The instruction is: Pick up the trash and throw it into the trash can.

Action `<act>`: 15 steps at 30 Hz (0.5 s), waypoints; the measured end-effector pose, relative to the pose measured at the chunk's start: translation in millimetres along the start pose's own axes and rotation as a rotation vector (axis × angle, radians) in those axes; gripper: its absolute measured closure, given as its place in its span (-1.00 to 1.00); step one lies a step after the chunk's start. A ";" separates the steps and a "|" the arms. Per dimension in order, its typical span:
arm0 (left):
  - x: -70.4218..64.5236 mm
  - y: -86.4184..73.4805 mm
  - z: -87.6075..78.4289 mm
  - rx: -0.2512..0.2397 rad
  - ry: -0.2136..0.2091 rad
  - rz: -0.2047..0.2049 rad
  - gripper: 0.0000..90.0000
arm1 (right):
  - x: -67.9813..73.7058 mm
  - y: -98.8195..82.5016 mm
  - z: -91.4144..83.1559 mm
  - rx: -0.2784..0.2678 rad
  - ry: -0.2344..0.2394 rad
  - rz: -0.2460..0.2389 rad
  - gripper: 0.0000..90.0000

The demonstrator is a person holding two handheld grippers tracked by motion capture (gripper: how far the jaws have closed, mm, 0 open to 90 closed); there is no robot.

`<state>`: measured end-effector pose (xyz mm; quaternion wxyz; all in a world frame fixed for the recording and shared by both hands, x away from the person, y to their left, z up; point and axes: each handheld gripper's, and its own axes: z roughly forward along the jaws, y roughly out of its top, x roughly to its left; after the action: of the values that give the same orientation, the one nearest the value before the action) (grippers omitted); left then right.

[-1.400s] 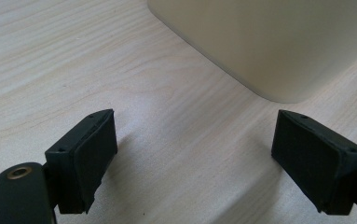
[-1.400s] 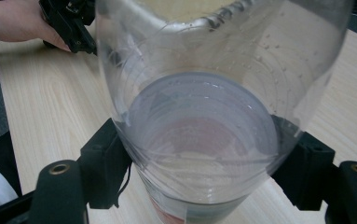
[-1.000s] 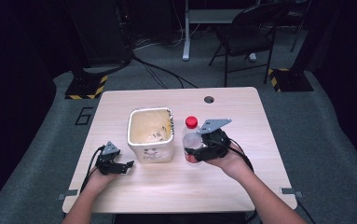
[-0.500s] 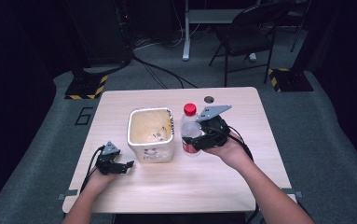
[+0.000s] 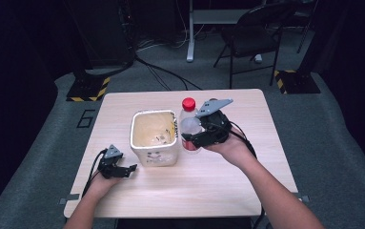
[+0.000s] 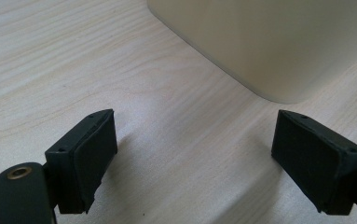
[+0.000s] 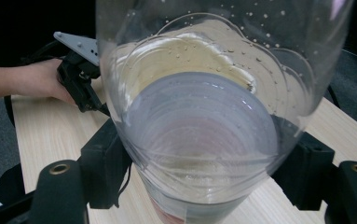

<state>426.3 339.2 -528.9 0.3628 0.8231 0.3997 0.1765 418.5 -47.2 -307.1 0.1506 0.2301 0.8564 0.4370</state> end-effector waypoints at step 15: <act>0.0 0.0 0.0 0.000 0.000 0.001 -0.69 | 5.7 32.0 8.2 -0.023 0.016 -0.030 -0.39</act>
<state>426.4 339.2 -528.9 0.3628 0.8232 0.3994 0.1768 425.9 -22.3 -286.0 0.1531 0.2118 0.8558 0.4464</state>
